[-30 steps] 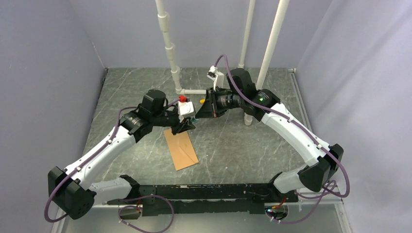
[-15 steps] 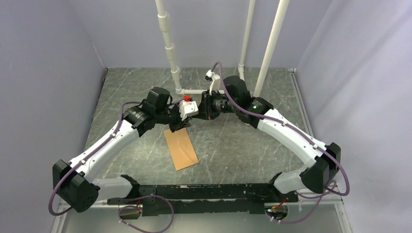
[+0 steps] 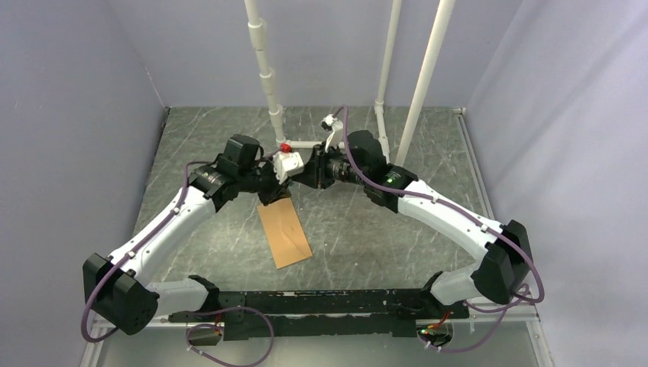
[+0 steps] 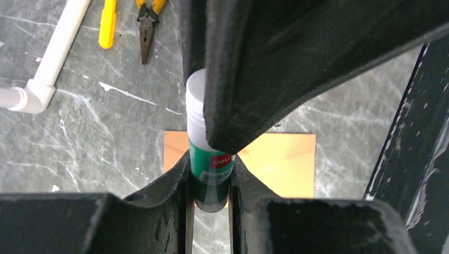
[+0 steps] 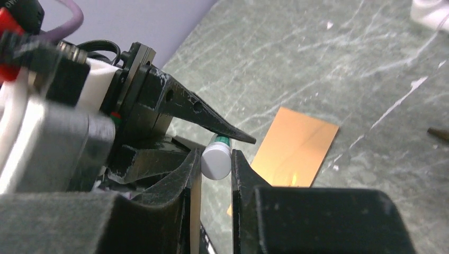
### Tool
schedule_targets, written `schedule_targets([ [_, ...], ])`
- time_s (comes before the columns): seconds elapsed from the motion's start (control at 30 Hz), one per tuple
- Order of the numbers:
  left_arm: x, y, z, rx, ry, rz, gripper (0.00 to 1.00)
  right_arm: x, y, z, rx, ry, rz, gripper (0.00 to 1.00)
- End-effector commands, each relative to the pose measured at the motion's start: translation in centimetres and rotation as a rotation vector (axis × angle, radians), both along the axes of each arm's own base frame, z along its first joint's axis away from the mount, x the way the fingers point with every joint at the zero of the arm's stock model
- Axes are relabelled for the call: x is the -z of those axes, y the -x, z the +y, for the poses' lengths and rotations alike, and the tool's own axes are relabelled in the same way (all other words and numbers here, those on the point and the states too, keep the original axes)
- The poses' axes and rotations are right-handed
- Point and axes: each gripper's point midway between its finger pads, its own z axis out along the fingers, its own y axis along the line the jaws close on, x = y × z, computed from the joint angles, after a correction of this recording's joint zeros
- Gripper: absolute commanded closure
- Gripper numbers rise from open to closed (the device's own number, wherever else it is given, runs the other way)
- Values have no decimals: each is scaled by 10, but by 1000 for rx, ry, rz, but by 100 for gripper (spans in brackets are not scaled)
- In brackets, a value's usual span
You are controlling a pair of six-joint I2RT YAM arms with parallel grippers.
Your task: Place the letter into the envelope and seal it
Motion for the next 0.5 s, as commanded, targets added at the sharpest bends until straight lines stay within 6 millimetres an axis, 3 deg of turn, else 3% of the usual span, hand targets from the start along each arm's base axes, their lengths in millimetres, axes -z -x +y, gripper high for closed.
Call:
schedule_targets([
  [0.0, -261, -15, -29, 145, 650, -660, 98, 136, 102, -10, -203, 344, 419, 100],
  [0.2, -240, -8, -30, 212, 585, -601, 98, 135, 102, -5, -209, 341, 425, 100],
  [0.33, -200, -4, -24, 185, 511, -502, 98, 93, 75, -4, -145, 307, 339, 100],
  [0.47, -164, 6, -17, 149, 465, -389, 98, 25, 35, -2, -70, 220, 217, 100],
])
